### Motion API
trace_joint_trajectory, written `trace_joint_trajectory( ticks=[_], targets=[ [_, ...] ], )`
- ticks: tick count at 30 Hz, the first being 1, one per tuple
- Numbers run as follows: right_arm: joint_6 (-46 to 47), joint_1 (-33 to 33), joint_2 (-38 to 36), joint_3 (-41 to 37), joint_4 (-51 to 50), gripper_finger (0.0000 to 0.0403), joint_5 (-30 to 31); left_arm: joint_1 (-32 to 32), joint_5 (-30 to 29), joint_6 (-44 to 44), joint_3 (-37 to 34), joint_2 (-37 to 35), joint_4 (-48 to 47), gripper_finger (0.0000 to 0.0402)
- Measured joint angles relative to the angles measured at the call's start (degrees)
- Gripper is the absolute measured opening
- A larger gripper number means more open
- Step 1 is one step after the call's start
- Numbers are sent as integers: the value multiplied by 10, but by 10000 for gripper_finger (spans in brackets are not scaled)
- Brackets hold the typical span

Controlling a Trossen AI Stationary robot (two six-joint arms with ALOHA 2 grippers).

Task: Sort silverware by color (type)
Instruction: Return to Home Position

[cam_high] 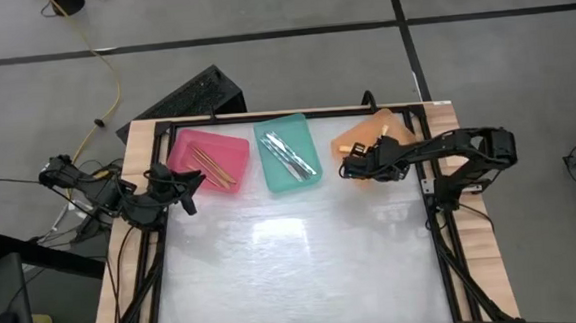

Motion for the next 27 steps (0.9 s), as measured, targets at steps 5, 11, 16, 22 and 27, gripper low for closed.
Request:
trace_joint_trajectory(
  ticks=[5,11,16,22,27],
  targets=[
    [-1,0,0,0,1,174,0,0,10,-1,0,0,0,84],
    [-3,1,-18,4,3,187,0,0,32,-6,0,0,0,84],
    [-83,-9,-52,25,19,185,19,3,71,-7,0,0,0,84],
    [-274,-29,-88,55,86,181,23,30,100,-6,0,0,5,84],
    [-467,-43,-110,71,198,180,-20,69,146,33,11,-17,6,84]
  ],
)
